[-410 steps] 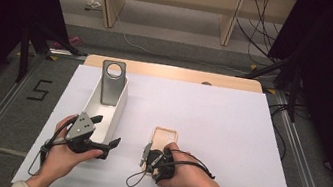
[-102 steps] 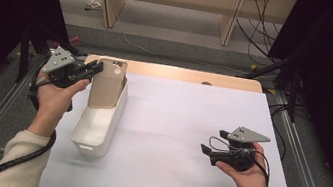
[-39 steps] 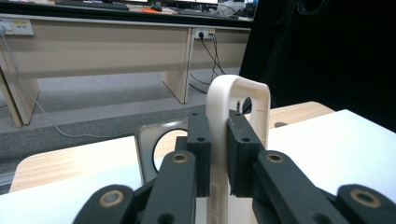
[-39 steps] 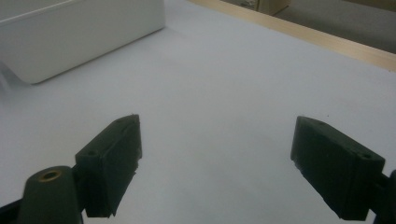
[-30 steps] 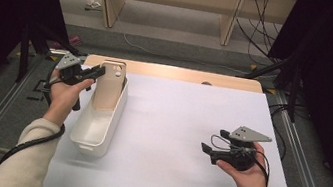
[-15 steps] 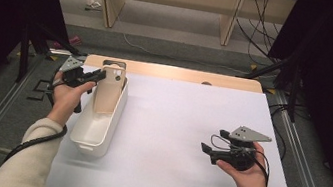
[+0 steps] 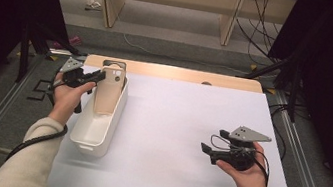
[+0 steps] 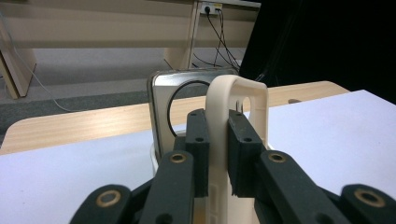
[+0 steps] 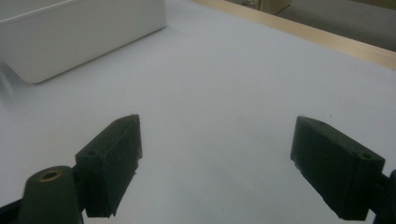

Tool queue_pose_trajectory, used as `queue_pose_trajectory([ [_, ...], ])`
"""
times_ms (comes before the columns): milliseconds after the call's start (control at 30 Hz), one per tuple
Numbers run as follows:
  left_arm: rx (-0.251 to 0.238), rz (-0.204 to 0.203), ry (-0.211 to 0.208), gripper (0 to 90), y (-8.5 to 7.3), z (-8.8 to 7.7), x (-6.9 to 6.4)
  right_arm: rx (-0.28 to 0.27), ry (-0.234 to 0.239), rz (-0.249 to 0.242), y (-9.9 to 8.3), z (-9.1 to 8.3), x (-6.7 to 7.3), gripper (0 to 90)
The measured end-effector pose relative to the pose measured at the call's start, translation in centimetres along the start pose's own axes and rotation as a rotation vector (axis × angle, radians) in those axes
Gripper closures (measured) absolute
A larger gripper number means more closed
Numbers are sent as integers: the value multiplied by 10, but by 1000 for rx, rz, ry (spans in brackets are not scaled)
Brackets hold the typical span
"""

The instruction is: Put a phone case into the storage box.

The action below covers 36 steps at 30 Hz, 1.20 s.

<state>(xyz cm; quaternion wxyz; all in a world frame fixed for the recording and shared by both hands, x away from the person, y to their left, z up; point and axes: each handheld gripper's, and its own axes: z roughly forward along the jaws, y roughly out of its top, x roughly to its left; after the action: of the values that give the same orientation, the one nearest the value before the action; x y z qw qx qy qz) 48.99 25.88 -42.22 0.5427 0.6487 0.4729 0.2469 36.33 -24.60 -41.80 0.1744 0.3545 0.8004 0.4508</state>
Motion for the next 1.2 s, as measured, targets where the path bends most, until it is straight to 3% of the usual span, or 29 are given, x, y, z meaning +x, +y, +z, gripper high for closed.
queue_pose_trajectory([
  [1200, 96, 59, 101, 700, -1, 17, 4, 3, 5, -2, 0, 1, 1, 173],
])
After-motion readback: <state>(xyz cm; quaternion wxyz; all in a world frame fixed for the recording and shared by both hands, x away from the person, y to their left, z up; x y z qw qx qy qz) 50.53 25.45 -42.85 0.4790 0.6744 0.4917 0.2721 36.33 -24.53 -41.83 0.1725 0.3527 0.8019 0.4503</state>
